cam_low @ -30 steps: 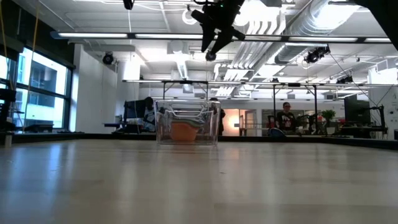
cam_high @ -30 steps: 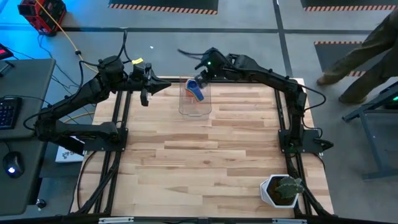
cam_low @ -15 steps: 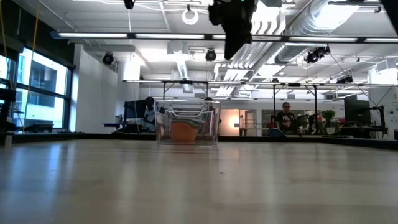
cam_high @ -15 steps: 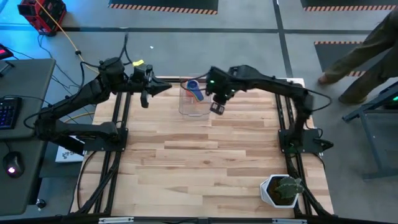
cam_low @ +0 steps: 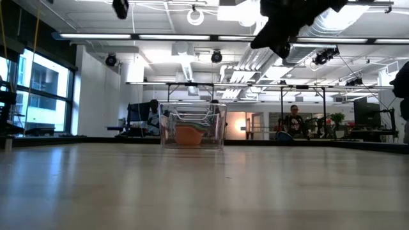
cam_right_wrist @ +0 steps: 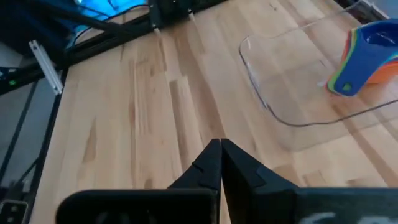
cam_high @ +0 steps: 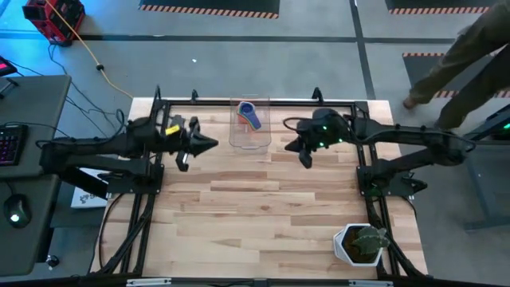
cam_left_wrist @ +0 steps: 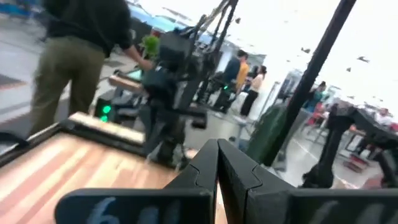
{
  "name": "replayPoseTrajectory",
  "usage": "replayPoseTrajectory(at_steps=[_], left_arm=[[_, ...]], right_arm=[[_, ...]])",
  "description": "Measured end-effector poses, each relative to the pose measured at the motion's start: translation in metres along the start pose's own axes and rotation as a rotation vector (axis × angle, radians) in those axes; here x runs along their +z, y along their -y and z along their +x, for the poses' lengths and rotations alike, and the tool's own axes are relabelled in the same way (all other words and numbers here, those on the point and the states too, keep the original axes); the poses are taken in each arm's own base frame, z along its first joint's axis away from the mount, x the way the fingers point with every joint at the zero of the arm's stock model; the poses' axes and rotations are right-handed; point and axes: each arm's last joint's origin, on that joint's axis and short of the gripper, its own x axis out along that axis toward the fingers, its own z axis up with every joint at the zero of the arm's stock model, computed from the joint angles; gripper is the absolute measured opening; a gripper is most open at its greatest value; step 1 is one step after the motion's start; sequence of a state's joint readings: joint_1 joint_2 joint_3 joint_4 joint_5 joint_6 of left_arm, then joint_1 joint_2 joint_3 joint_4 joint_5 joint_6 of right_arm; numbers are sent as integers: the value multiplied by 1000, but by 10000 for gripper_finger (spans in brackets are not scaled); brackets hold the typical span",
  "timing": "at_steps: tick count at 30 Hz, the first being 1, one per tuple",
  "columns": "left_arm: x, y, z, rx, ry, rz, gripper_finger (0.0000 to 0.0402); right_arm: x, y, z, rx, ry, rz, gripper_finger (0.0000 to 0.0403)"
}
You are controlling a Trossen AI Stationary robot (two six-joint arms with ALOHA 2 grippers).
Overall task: Nest measuring cups in basket
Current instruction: Return to Home Position
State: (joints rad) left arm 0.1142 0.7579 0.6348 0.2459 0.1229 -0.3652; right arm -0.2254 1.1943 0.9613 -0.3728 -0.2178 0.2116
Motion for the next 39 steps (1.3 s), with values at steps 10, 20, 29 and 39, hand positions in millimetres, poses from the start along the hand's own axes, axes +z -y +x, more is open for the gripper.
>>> replayPoseTrajectory(at_steps=[10,20,29,39], left_arm=[[-42,-14,-56,103,79,-39,0],[-107,-30,-82,38,158,-91,0],[-124,-36,-90,58,115,-63,0],[-128,-37,-90,69,76,-97,0]], right_arm=[[-23,-1,0,36,-40,81,0],[-21,-3,0,94,-38,123,0],[-24,-6,0,200,-63,137,0],[-94,1,-16,316,158,121,0]])
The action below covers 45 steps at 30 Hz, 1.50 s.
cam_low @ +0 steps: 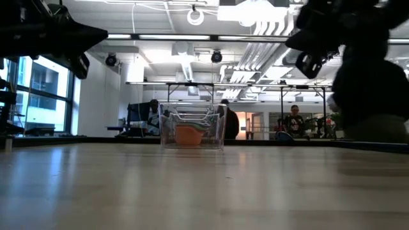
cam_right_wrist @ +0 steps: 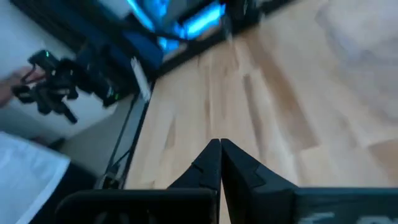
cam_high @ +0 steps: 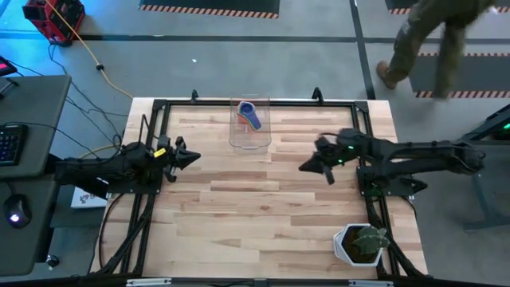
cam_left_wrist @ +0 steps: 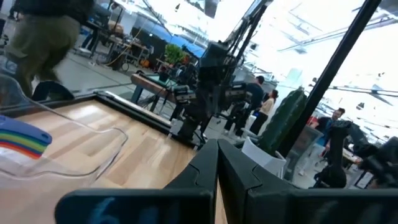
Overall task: Nest measuring cups in basket
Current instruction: Return to Home Position
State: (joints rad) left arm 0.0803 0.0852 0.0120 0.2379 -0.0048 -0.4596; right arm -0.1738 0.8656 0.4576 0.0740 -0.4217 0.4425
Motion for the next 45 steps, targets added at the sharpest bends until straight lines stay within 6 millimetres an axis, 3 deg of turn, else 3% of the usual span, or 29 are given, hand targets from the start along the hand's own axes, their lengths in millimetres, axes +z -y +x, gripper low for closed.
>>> replayPoseTrajectory(at_steps=[7,11,15,25,29,45], left_arm=[[-1,0,0,4,-8,0,0],[-1,0,0,4,-8,-1,0],[0,0,-2,-2,3,-1,0],[-13,-7,-6,73,-131,-1,0],[-12,-7,-6,74,-123,0,0],[-12,-8,-6,82,-121,1,0]], right_arm=[[-40,8,-31,-9,281,-101,0],[-58,7,-35,47,405,-126,0],[-77,8,-32,37,414,-165,0],[-84,10,-31,-1,338,-245,0],[-89,17,-33,23,249,-212,0],[-99,24,-43,-1,169,-296,0]])
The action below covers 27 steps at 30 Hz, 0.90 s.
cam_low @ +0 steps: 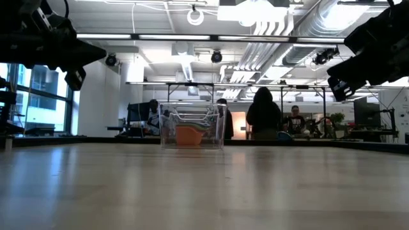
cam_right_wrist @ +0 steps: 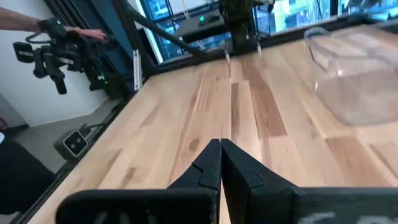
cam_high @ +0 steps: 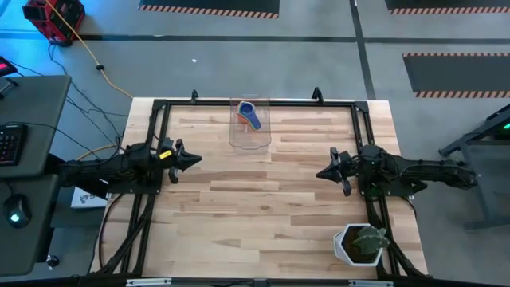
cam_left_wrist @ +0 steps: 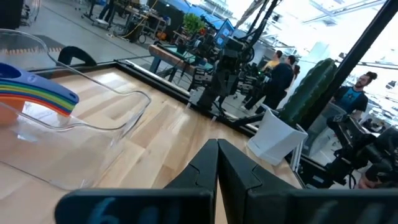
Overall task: Nest measuring cups in basket
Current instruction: Return to Home Position
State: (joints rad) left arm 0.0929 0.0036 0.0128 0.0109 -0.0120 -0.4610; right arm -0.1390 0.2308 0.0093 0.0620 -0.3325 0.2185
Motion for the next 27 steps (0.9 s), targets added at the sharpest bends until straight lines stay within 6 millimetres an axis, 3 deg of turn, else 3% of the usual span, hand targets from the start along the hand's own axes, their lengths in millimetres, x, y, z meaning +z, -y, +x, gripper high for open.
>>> replayPoseTrajectory(at_steps=[14,23,27], left_arm=[[0,0,0,-4,-2,0,0],[-1,2,0,-20,-10,0,0],[-1,2,0,-20,-10,0,0]], right_arm=[[1,0,-1,-21,14,-60,0],[0,3,-1,-104,30,216,0],[0,3,-1,-103,31,252,0]])
